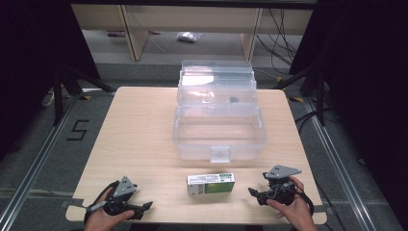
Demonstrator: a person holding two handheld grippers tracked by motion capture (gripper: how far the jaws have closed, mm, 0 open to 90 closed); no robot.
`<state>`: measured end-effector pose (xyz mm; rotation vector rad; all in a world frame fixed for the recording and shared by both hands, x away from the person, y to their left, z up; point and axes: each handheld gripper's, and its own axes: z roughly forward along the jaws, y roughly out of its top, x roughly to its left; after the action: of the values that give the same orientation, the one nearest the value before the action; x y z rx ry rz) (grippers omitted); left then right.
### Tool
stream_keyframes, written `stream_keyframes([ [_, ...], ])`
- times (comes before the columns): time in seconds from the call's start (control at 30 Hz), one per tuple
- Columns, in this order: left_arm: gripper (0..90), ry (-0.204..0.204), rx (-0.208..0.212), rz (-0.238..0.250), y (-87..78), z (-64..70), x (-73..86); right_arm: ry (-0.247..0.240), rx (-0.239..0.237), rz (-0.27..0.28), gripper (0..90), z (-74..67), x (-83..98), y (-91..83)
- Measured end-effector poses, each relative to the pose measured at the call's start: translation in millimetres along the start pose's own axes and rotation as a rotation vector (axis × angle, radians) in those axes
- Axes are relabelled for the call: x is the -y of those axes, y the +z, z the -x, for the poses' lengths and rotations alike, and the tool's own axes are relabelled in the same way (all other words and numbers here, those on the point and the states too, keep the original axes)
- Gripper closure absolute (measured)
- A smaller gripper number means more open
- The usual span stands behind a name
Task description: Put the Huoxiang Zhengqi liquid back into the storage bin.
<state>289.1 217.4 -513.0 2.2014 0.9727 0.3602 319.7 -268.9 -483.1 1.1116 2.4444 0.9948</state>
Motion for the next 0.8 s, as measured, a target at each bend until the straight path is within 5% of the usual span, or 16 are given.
stream_keyframes([
  [0.5,15.4,-0.005,0.001,0.000,0.4,-0.1,0.0,-0.029,-0.065,0.011,19.6,-7.4,-16.4,-8.4],
  [0.57,15.4,-0.006,0.001,0.001,0.2,-0.3,-0.2,-0.078,-0.066,0.003,18.9,-9.2,-25.4,-13.3],
  [0.8,15.4,0.022,0.007,-0.024,-1.9,-2.3,-0.2,-0.138,-0.078,-0.003,18.1,-18.2,-42.5,-19.0],
])
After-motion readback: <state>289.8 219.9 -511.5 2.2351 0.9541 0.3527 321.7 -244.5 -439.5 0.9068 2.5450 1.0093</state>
